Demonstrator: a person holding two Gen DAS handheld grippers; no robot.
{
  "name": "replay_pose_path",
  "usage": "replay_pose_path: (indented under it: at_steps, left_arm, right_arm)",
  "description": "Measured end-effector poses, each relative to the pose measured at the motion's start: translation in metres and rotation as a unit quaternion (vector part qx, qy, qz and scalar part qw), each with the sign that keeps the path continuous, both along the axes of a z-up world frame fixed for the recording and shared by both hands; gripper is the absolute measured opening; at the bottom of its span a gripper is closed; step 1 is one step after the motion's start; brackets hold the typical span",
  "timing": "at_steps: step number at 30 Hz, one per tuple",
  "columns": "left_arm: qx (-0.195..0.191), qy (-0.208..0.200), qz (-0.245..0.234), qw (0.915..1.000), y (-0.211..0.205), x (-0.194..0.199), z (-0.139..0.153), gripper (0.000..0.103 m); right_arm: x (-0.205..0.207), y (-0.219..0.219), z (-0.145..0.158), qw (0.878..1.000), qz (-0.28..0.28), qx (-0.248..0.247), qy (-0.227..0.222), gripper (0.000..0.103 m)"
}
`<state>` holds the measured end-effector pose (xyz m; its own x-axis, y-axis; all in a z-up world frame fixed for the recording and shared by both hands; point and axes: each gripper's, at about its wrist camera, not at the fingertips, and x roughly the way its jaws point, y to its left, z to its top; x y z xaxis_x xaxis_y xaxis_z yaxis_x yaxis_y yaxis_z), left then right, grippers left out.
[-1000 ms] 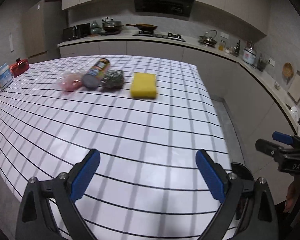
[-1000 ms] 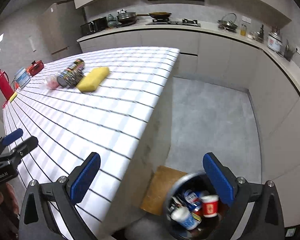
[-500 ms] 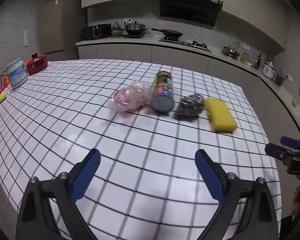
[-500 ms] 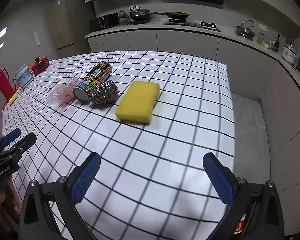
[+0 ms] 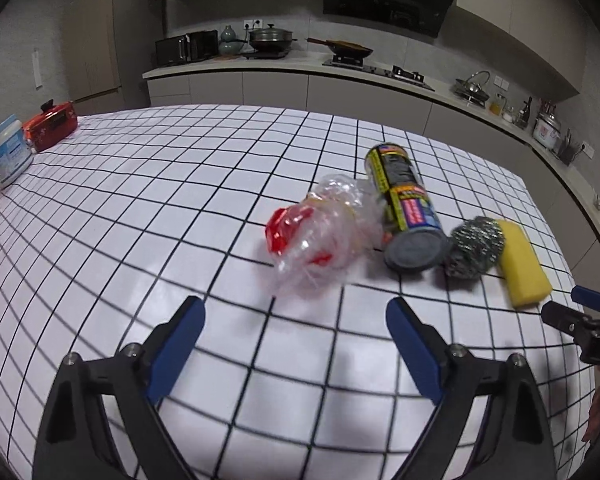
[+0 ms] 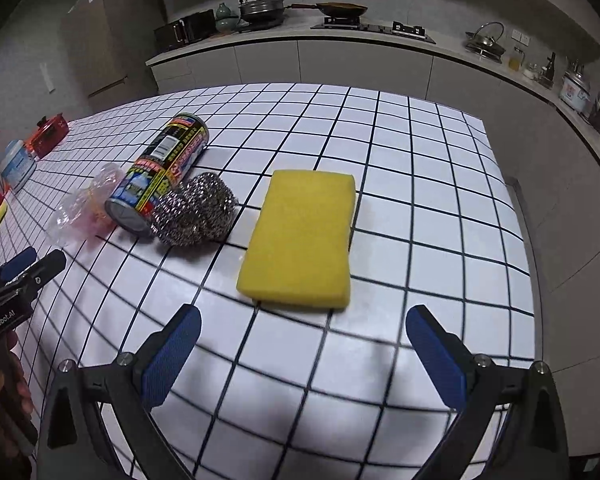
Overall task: Collect trash
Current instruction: 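Move both tools back toward the plastic bag and sponge on the island, then grasp the plastic bag with the left tool while the right tool grasps the yellow sponge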
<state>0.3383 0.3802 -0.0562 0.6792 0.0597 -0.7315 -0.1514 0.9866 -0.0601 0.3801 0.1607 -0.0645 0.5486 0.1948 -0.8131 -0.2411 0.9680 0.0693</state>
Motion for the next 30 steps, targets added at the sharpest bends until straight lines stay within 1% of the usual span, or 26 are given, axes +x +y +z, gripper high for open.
replay_pose_path:
  at_steps: [4, 9, 12, 15, 17, 18, 20, 21, 26, 30]
  left_arm:
    - [-0.001, 0.008, -0.022, 0.9997, 0.003, 0.017, -0.007, 0.092]
    - [-0.005, 0.016, -0.031, 0.9994, 0.006, 0.032, -0.013, 0.092]
    - [-0.006, 0.017, -0.039, 0.9991, 0.005, 0.041, -0.014, 0.092]
    - [-0.008, 0.018, -0.048, 0.9986, 0.002, 0.05, -0.014, 0.092]
    - [-0.008, 0.02, -0.052, 0.9984, 0.003, 0.055, -0.016, 0.092]
    - [-0.01, 0.02, -0.054, 0.9983, 0.002, 0.057, -0.016, 0.091]
    - [-0.02, 0.025, -0.058, 0.9978, 0.002, 0.061, -0.017, 0.074]
    - [-0.024, 0.025, -0.059, 0.9977, 0.002, 0.061, -0.017, 0.068]
    - [-0.029, 0.006, -0.054, 0.9981, 0.003, 0.054, -0.011, 0.066]
    - [-0.033, 0.0, -0.046, 0.9984, 0.006, 0.048, -0.006, 0.065]
  right_arm:
    - [0.02, 0.011, -0.006, 1.0, -0.008, -0.003, 0.003, 0.103]
    - [0.039, 0.019, -0.013, 1.0, -0.013, -0.006, 0.012, 0.103]
    - [0.047, 0.022, -0.018, 1.0, -0.015, -0.007, 0.02, 0.1]
    - [0.052, 0.022, -0.022, 1.0, -0.016, -0.009, 0.025, 0.094]
    - [0.054, 0.021, -0.023, 1.0, -0.017, -0.012, 0.023, 0.084]
    - [0.055, 0.021, -0.023, 1.0, -0.017, -0.016, 0.021, 0.08]
    - [0.056, 0.019, -0.021, 1.0, -0.018, -0.016, 0.017, 0.063]
    - [0.057, 0.017, -0.02, 1.0, -0.017, -0.011, 0.02, 0.063]
    - [0.057, 0.014, -0.019, 1.0, -0.01, -0.007, 0.021, 0.057]
    - [0.055, 0.01, -0.017, 1.0, -0.009, -0.001, 0.016, 0.056]
